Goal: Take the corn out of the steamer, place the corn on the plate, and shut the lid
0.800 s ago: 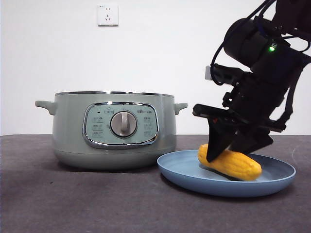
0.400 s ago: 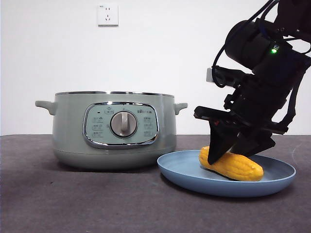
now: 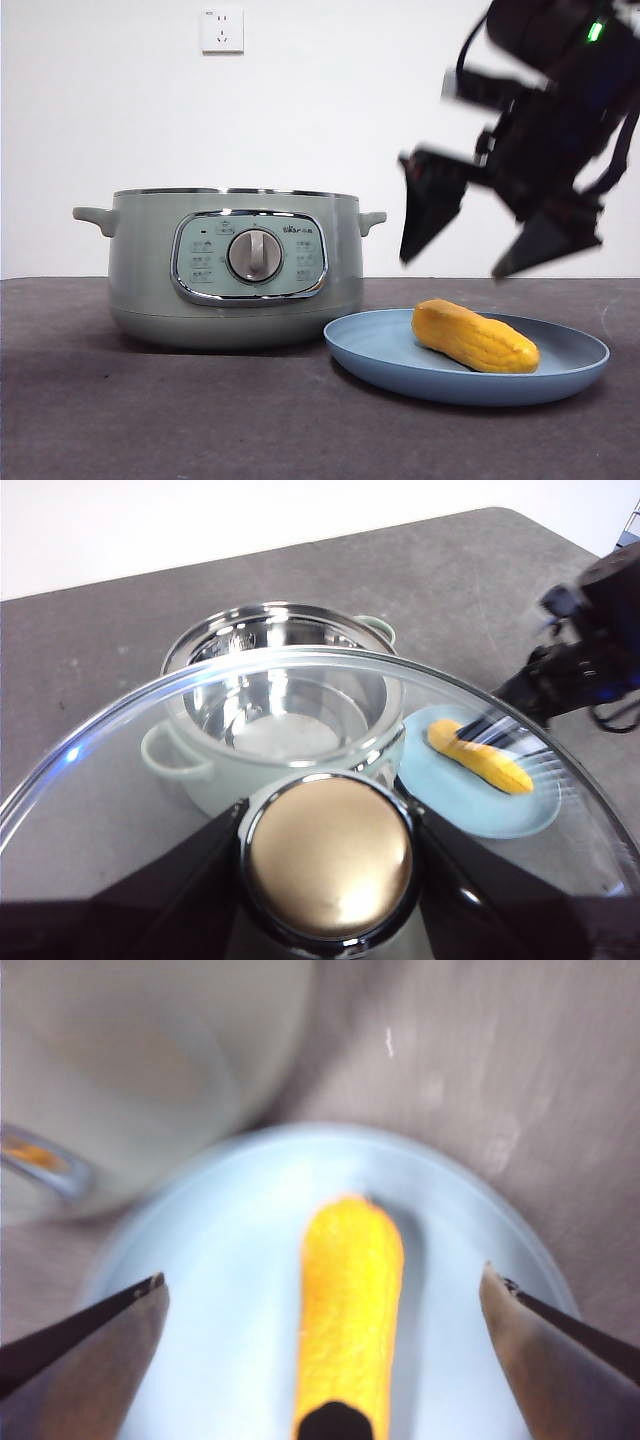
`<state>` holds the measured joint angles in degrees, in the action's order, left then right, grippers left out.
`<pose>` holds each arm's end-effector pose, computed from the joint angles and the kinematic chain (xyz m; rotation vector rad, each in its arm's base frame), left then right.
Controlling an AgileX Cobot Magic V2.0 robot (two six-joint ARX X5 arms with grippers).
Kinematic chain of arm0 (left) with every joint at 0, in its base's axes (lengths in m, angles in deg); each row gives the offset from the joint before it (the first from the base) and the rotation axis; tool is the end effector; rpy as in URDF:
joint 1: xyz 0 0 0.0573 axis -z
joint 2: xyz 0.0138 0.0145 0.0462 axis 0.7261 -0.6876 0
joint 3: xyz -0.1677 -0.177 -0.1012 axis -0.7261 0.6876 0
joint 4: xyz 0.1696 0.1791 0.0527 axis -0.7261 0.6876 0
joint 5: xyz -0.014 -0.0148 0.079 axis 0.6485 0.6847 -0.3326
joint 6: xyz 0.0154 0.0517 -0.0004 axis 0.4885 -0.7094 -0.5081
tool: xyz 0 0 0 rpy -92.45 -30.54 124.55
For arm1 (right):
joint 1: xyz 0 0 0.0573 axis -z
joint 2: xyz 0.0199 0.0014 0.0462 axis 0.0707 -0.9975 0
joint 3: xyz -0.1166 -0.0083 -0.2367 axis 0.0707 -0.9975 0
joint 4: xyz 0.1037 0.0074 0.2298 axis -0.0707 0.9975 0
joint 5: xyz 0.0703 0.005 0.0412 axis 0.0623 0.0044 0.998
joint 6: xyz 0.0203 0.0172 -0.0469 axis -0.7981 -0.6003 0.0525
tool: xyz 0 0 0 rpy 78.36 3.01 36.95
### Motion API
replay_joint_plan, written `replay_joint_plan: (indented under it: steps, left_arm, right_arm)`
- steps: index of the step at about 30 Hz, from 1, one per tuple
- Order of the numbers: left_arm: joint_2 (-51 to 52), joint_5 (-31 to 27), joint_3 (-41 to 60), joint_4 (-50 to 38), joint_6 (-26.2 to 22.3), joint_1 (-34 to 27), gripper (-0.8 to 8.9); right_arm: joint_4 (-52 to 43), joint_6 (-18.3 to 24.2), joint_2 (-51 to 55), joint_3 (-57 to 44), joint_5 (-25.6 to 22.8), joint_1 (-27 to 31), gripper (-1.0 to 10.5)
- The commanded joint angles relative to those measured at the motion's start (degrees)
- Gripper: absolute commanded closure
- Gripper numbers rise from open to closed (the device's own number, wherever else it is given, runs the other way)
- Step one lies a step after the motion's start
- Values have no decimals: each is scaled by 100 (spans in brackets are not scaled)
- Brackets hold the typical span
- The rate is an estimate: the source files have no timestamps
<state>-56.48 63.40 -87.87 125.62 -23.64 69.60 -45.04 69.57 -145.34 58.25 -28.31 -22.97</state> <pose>0.0655 -0.0312 0.3856 0.0361 0.4192 -0.4940 0.2519 0.1311 0.2034 -0.0468 0.8195 0.4724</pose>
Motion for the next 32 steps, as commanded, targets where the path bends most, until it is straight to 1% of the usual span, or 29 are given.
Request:
replay_joint_plan:
  steps: [1, 4, 7, 12, 18, 25, 32]
  left_arm:
    - [-173, 35, -39, -568, -28, 11, 821]
    - [-483, 55, -39, -988, -57, 11, 821]
    - [-844, 66, -39, -1458, -205, 11, 821]
    - [-1622, 494, -39, -2306, -317, 11, 821]
    - [-2621, 494, -39, -3292, -330, 11, 821]
    - [-3602, 494, -39, -4332, -332, 11, 822]
    - [-4358, 461, -39, -5049, -470, 9, 822]
  right_arm:
    - [275, -24, 588, -28, 4, -13, 348]
    - [715, -22, 1327, -28, 4, -13, 348]
    - [1176, -22, 2057, -28, 2, -13, 348]
    - [1950, -22, 3174, -28, -11, -13, 349]
    - [2625, -24, 4124, -28, -11, -13, 349]
    - [3193, -26, 4675, -28, -17, -13, 349]
    - [3504, -26, 4730, -28, -13, -13, 349]
